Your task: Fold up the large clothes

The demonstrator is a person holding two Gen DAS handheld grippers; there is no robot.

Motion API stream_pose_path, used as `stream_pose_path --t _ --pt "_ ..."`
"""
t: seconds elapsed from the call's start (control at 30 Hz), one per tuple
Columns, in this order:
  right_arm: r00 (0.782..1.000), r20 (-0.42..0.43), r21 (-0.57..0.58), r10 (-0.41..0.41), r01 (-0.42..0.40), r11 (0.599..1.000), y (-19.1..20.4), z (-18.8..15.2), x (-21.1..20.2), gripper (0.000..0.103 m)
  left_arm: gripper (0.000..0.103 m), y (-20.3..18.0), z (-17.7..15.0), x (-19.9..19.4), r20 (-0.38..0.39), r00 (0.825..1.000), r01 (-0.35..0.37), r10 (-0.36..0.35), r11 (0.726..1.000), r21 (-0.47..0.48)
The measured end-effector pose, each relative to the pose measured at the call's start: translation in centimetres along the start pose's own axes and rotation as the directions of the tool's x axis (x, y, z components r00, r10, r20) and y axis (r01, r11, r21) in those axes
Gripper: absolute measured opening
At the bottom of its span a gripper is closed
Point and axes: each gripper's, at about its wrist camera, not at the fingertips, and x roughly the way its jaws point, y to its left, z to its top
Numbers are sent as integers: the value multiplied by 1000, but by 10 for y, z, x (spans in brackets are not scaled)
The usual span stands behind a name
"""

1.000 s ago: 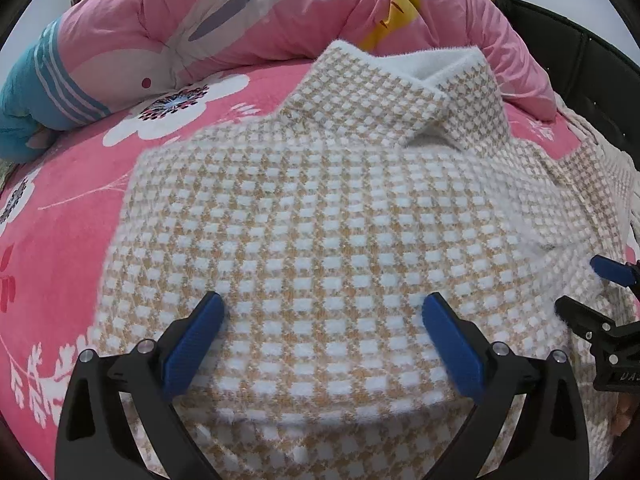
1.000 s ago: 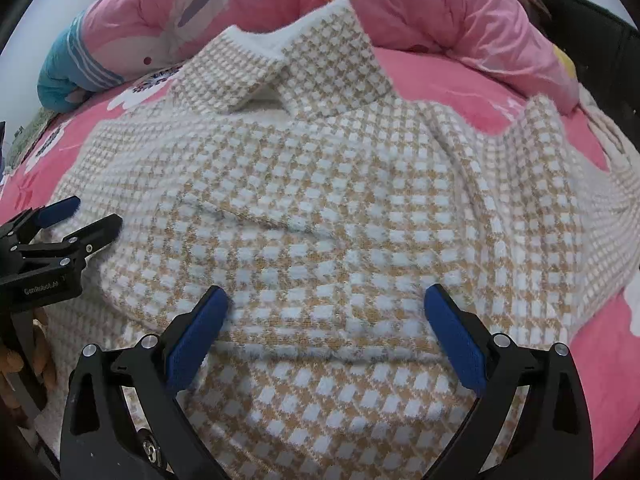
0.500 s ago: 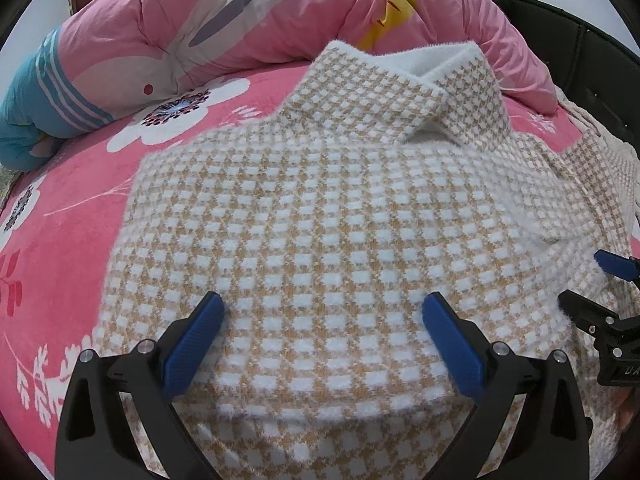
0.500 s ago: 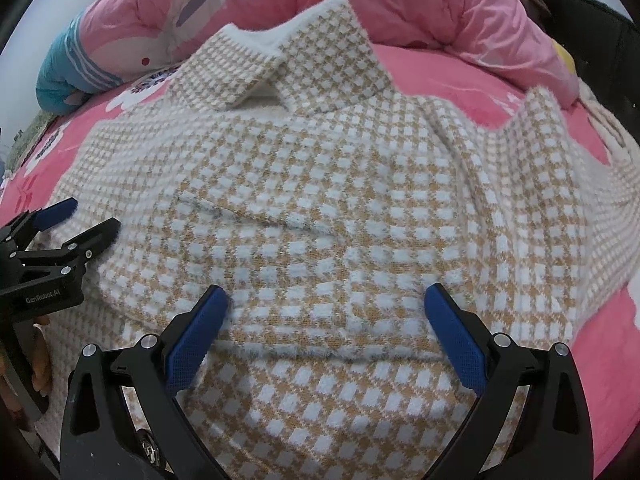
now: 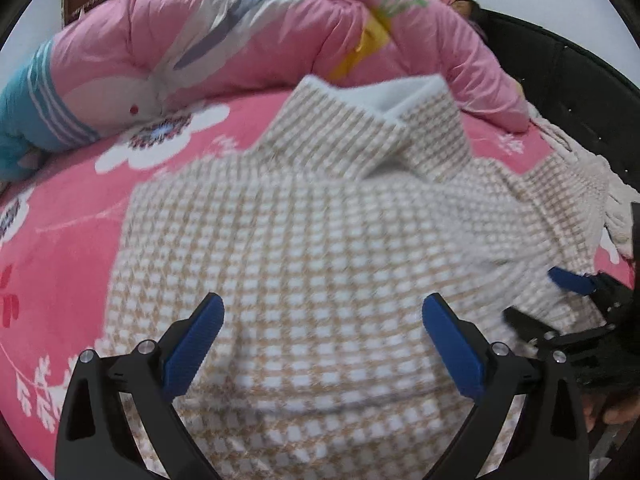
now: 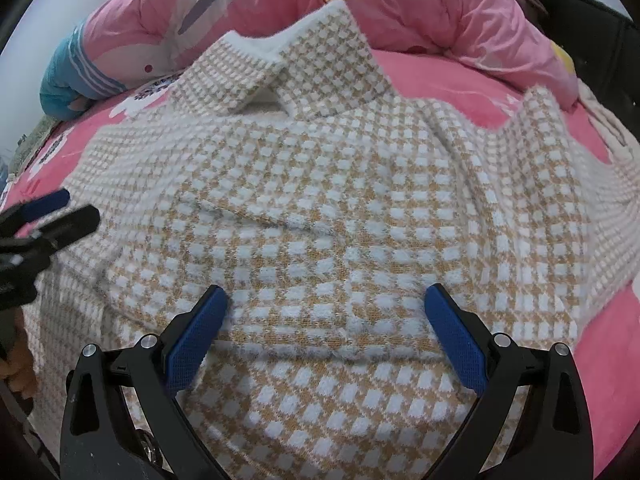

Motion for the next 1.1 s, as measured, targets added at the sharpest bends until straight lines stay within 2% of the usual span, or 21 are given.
stream_pose_path --t 0.23,0.43,0.53,0.63,0.73,0.9,1.1 --pt "1000 2 3 4 -4 1000 0 -2 -2 95 98 -18 20 14 0 1000 -2 2 1000 0" --pt "1000 11 1 19 -19 1000 -3 -2 -13 95 98 -13 11 48 -45 999 12 -14 999 -36" --pt "999 27 -5 19 -19 1000 -5 0 -31 95 98 -13 8 47 -20 1000 15 -16 999 -37" --pt "996 88 0 23 -23 1000 -16 3 -60 95 98 -14 6 46 -22 1000 10 -11 999 -35" --pt "991 130 56 15 -22 998 -48 11 -88 95 98 -16 2 44 -11 1000 -2 2 1000 -26" --pt "992 112 184 -65 44 982 -128 25 -110 95 98 -19 0 45 -2 1000 3 -3 999 -33" --pt "985 49 368 -164 135 920 -246 33 -119 95 98 -18 0 47 4 1000 -4 4 1000 -30"
